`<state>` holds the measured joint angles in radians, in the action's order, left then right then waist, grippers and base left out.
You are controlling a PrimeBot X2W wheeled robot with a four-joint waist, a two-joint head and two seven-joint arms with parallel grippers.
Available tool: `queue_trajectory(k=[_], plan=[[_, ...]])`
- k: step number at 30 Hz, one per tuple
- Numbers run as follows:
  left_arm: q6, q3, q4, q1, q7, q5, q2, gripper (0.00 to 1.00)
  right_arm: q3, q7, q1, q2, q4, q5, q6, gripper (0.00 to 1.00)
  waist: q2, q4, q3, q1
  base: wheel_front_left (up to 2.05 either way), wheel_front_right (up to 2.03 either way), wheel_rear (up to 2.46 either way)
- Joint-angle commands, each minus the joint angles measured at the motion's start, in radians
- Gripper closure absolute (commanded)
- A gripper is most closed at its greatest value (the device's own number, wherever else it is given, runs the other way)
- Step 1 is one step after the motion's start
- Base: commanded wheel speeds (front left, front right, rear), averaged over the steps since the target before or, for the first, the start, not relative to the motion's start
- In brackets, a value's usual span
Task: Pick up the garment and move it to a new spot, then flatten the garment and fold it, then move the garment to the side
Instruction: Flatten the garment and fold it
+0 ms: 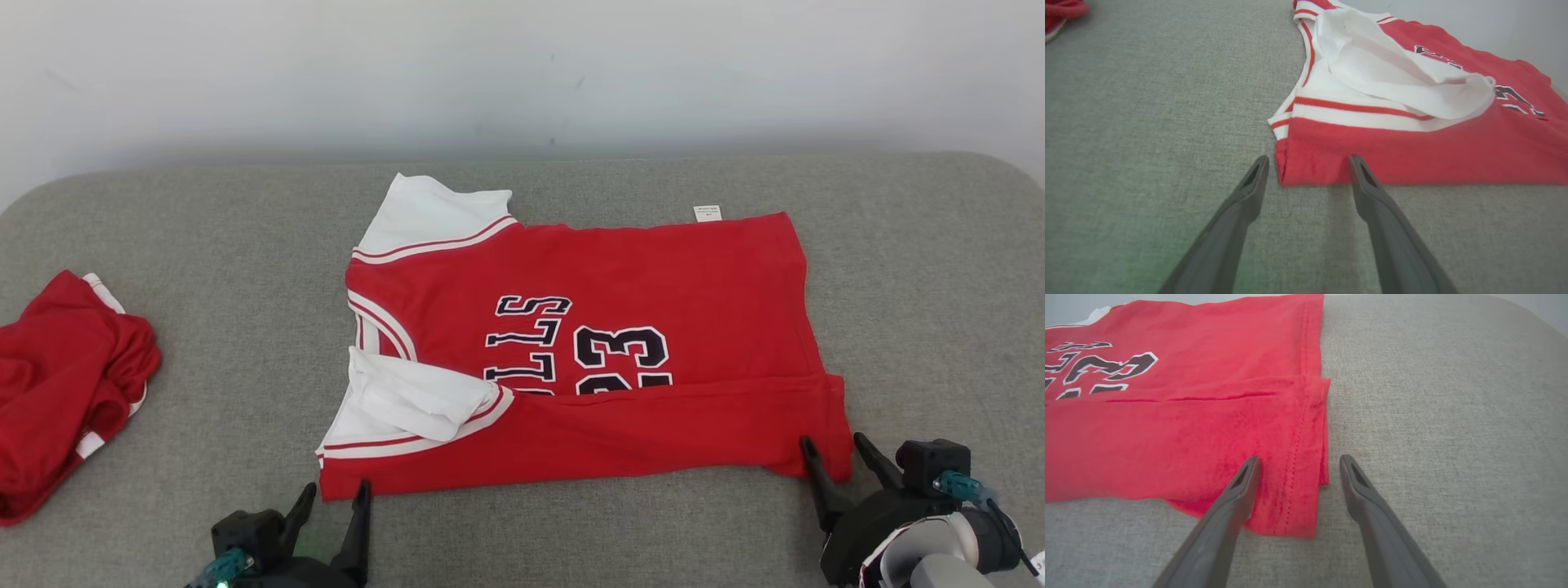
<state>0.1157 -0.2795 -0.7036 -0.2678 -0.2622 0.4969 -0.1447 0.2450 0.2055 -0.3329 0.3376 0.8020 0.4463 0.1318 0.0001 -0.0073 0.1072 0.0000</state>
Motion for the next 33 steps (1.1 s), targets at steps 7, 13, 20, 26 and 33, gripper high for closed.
queue_trajectory(k=[7,13,20,26,33], plan=[[0.014,-0.021,-0.095,-0.06,-0.003,0.019,0.022,1.0,0.023,0.01,-0.042,-0.02,0.063,0.023,-0.002,1.0,-0.0001,0.001,0.0,0.0,0.0,0.0,0.0],[0.014,-0.008,-0.076,-0.024,-0.003,0.026,0.02,1.0,0.044,0.042,-0.02,-0.014,0.052,0.036,-0.002,1.0,-0.0001,-0.007,-0.043,0.0,0.0,0.0,0.0],[0.014,0.02,0.007,0.085,-0.003,0.028,0.011,1.0,0.025,0.053,0.075,0.012,-0.027,0.081,-0.002,1.0,-0.0001,-0.008,-0.091,0.0,0.0,0.0,0.0],[0.006,0.049,0.1,0.204,-0.003,0.026,0.022,1.0,-0.02,0.052,0.212,0.024,-0.127,0.084,-0.002,1.0,-0.0001,-0.002,-0.117,0.0,0.0,0.0,0.0],[-0.004,0.046,0.143,0.285,0.0,0.015,0.018,1.0,-0.086,-0.001,0.35,0.011,-0.244,0.072,-0.002,1.0,-0.0001,0.003,-0.127,0.0,0.0,0.0,0.0]])
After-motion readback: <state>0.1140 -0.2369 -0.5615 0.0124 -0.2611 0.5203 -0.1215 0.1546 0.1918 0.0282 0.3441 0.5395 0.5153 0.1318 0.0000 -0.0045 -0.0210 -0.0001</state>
